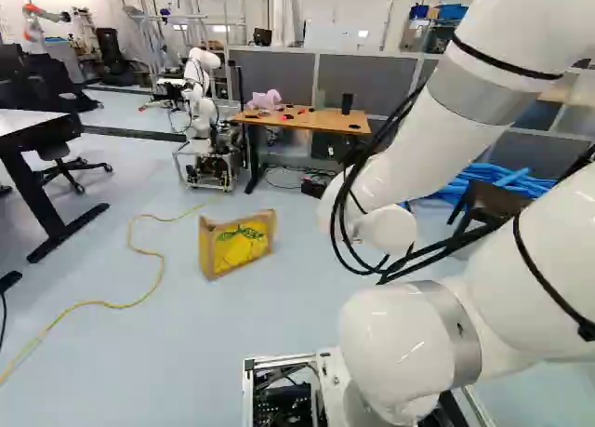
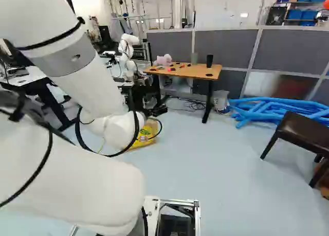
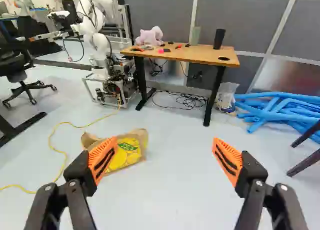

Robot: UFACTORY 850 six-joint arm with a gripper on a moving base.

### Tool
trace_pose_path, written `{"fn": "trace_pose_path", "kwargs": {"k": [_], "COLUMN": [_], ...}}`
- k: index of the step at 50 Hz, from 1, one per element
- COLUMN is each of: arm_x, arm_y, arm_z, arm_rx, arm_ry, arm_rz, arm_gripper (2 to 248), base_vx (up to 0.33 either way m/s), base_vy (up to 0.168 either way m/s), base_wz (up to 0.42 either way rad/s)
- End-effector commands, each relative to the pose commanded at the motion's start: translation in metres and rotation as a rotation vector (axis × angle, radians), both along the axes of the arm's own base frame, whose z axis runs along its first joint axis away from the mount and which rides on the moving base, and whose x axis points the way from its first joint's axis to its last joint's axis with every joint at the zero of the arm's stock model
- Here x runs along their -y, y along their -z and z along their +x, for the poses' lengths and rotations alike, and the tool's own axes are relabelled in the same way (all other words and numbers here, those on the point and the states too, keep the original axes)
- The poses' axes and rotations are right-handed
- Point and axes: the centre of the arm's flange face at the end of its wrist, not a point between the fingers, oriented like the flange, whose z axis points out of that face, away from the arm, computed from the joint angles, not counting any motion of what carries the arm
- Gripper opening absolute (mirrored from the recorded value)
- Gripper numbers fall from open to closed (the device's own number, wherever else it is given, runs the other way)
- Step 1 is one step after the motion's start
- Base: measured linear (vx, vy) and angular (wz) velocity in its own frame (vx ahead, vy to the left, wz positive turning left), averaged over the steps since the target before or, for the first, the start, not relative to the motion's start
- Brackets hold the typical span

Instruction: Pick up the bag on the ground and place it on the table

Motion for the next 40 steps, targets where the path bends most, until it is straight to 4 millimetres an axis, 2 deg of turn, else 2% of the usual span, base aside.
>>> {"fn": "trace_pose_path", "kwargs": {"k": [40], "arm_x": [0.0000], "arm_y": [0.0000], "arm_z": [0.0000], "arm_rx": [0.000], "arm_ry": [0.000], "arm_rz": [0.000], "arm_gripper": [247], "base_vx": [-0.001], "base_vy": [-0.002], "base_wz": [-0.015]}}
